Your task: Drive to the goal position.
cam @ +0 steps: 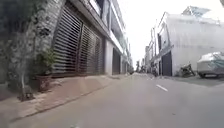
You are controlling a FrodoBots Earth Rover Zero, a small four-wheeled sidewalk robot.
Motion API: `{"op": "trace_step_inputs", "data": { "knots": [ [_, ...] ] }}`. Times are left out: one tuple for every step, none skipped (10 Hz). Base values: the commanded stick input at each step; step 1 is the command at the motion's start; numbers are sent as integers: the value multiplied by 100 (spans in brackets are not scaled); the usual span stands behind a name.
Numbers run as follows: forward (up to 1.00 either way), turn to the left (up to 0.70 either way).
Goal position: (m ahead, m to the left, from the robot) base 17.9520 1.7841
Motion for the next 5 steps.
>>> {"op": "trace_step_inputs", "data": {
  "knots": [
    [100,-30],
    [100,-40],
    [100,-40],
    [100,-40],
    [100,-40]
  ]
}}
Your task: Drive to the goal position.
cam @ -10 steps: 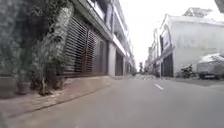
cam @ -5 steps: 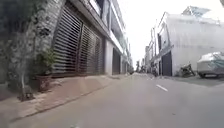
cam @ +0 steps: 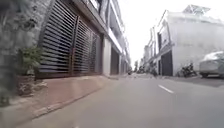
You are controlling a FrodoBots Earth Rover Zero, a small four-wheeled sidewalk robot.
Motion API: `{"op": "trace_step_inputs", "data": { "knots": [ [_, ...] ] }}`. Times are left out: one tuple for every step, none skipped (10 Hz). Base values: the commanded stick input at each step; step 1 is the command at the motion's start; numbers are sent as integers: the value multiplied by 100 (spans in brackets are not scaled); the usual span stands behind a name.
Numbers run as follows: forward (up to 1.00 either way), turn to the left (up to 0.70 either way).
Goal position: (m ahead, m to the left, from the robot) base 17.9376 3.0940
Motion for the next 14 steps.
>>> {"op": "trace_step_inputs", "data": {
  "knots": [
    [100,-16],
    [100,0],
    [100,0],
    [100,0],
    [100,0],
    [100,0],
    [100,0],
    [100,0],
    [100,0],
    [100,-17],
    [100,-40],
    [100,-40],
    [100,-40],
    [100,-40]
  ]
}}
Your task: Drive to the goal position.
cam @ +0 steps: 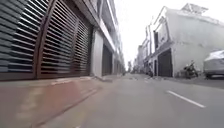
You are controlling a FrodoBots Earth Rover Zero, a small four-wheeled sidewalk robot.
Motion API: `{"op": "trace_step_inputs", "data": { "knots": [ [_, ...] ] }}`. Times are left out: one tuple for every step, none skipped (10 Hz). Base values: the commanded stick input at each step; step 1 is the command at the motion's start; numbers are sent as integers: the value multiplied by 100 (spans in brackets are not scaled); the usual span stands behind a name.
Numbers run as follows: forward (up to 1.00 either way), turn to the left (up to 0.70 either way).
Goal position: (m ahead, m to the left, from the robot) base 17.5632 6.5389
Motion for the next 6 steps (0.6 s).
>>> {"op": "trace_step_inputs", "data": {
  "knots": [
    [100,-40],
    [100,-38],
    [100,0],
    [100,0],
    [100,0],
    [100,0]
  ]
}}
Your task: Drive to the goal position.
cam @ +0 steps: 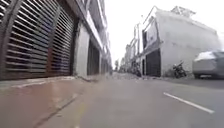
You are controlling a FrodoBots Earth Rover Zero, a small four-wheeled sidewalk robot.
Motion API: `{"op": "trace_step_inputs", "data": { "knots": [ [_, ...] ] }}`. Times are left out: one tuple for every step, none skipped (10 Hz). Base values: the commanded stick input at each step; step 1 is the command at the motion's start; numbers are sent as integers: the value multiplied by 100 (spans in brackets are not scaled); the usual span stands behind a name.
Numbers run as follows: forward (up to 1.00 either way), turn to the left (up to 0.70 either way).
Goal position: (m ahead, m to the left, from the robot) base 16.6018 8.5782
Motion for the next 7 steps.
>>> {"op": "trace_step_inputs", "data": {
  "knots": [
    [100,0],
    [100,0],
    [100,0],
    [100,0],
    [100,0],
    [100,0],
    [100,0]
  ]
}}
